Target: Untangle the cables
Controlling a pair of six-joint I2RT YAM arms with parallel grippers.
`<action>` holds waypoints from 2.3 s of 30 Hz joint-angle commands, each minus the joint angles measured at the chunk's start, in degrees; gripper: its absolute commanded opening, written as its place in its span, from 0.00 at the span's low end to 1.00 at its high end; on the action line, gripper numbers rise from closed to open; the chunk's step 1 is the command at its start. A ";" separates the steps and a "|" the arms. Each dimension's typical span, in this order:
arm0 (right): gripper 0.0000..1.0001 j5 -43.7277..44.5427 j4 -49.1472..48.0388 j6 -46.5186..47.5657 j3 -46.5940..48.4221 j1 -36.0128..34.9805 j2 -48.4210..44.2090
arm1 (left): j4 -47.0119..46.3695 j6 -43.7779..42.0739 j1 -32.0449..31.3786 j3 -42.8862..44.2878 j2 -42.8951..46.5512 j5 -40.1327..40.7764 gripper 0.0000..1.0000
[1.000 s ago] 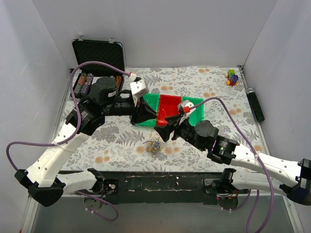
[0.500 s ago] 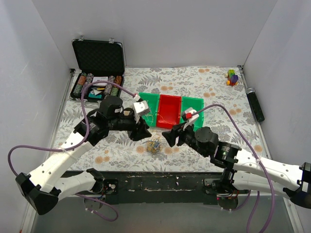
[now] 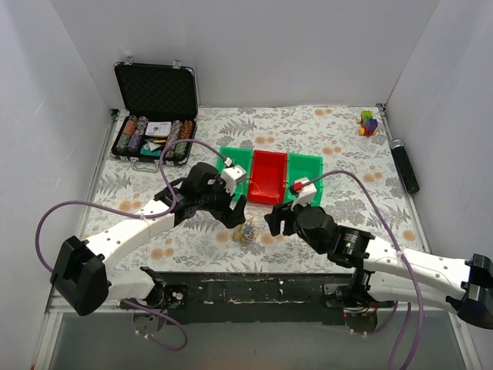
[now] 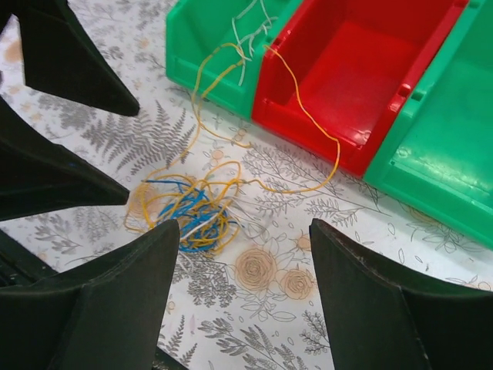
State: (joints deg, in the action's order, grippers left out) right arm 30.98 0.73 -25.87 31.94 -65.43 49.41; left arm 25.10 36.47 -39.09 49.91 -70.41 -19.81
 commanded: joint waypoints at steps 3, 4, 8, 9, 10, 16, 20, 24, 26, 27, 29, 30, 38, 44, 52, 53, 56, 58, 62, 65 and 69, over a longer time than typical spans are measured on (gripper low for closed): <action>0.79 -4.85 1.20 -8.74 2.24 7.13 8.41 | -5.68 4.84 0.42 -1.74 -2.44 1.90 0.81; 0.79 -7.66 0.42 -9.63 2.25 8.90 9.47 | -5.77 4.93 0.42 -2.01 -2.45 0.93 0.81; 0.80 -12.78 -6.34 -10.26 1.98 11.72 12.02 | -5.86 3.53 0.42 -2.89 -1.57 -2.42 0.80; 0.80 -13.57 -7.75 -10.17 2.07 12.51 12.55 | -5.42 2.48 0.42 -2.98 -1.14 -2.42 0.80; 0.80 -14.28 -8.72 -10.69 2.59 13.13 13.51 | -5.07 1.68 0.42 -2.98 -0.61 -2.16 0.79; 0.73 -19.46 -10.31 -14.21 6.02 15.77 19.84 | -3.31 -2.10 0.33 -4.21 3.96 -0.58 0.78; 0.68 -21.05 -9.70 -16.23 7.25 16.03 22.04 | -3.13 -3.94 0.33 -5.26 7.30 0.04 0.77; 0.62 -21.93 -9.17 -18.16 7.96 16.03 23.19 | -2.78 -5.79 0.42 -5.53 8.89 0.65 0.77; 0.59 -22.37 -9.26 -18.52 8.31 15.95 24.15 | -2.78 -6.41 0.42 -5.44 9.33 0.39 0.77; 0.59 -22.54 -9.26 -18.69 8.57 15.95 24.68 | -2.87 -6.58 0.42 -5.35 9.42 0.30 0.77; 0.58 -22.98 -9.34 -19.22 9.36 16.12 25.82 | -2.96 -6.94 0.42 -5.00 9.33 0.13 0.77; 0.58 -23.16 -9.43 -19.22 9.54 16.04 26.26 | -2.95 -7.20 0.33 -4.82 9.42 -0.05 0.77; 0.50 -21.58 -12.33 -17.55 11.12 16.12 29.60 | -2.96 -11.50 0.24 -3.24 9.86 -1.72 0.77; 0.13 -22.89 -14.53 -15.01 12.09 16.04 30.05 | -2.78 -15.81 0.33 -2.89 10.56 -5.40 0.77; 0.01 -24.48 -16.03 -7.45 9.98 12.96 19.07 | -7.78 -18.98 -0.11 -4.12 10.12 -9.98 0.78; 0.01 -24.83 -15.94 -6.92 9.54 12.35 17.32 | -8.75 -18.63 -0.28 -4.29 9.86 -10.33 0.78; 0.01 -26.06 -15.24 -6.13 8.75 10.77 13.18 | -12.17 -16.44 -0.90 -4.91 9.33 -10.86 0.78; 0.01 -26.24 -14.54 -5.34 8.66 9.36 10.81 | -14.89 -15.12 -1.60 -5.70 9.15 -9.82 0.80; 0.01 -26.94 -13.30 -5.16 9.10 8.21 9.04 | -21.93 -11.95 -2.57 -7.54 9.24 -4.45 0.82; 0.01 -27.81 -13.56 -5.42 9.54 7.60 8.34 | -24.74 -10.72 -3.09 -8.42 9.24 -1.82 0.85; 0.01 -28.26 -14.18 -5.86 10.59 6.89 7.64 | -26.25 -9.93 -3.71 -10.18 9.42 -1.54 0.87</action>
State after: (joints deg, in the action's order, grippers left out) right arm 3.95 -11.44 -32.38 41.36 -57.84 58.85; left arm 2.85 24.91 -41.98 41.21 -61.47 -23.24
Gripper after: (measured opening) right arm 0.023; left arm 0.864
